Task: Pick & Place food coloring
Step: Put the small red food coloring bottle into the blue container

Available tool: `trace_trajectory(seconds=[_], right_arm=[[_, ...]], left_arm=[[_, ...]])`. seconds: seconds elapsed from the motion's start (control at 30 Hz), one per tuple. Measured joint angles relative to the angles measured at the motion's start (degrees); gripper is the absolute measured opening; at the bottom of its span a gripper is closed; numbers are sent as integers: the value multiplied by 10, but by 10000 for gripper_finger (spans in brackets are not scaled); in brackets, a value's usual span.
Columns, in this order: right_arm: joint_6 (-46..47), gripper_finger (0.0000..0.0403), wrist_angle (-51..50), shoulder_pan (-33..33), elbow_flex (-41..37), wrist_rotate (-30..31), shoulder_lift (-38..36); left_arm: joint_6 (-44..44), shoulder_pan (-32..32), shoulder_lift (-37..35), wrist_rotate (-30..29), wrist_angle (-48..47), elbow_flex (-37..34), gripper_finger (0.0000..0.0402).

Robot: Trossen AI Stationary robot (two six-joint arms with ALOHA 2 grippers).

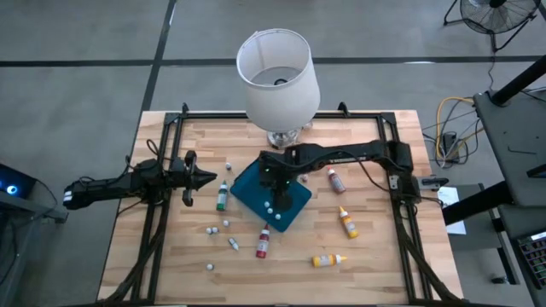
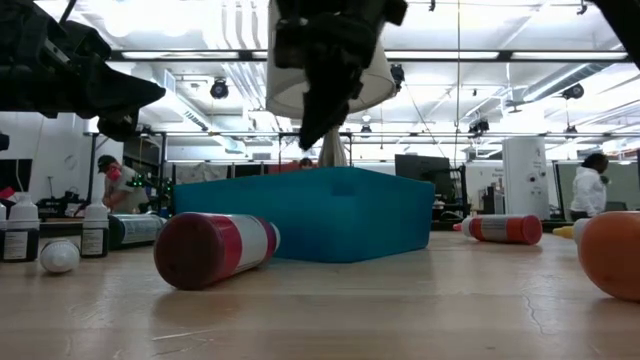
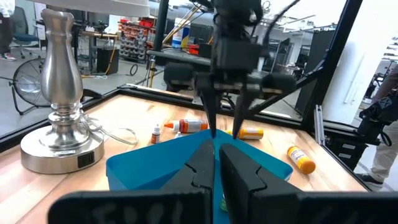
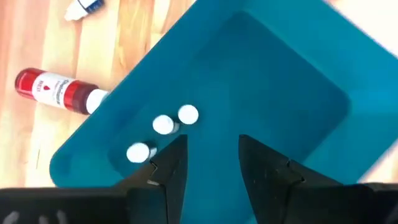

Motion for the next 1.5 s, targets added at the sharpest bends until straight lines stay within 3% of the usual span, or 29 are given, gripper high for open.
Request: trace_trajectory(seconds=[0.47, 0.83, 1.17, 1.5], right_arm=[[44, 132, 50, -26, -209, 16, -150], [48, 137, 47, -53, -261, 34, -218], [-107, 137, -58, -109, -247, 30, -240], [-306, 137, -65, -127, -245, 23, -240]], left_arm=[[0, 0, 0, 0, 0, 0, 0], [0, 0, 0, 0, 0, 0, 0], [0, 0, 0, 0, 0, 0, 0], [0, 0, 0, 0, 0, 0, 0]])
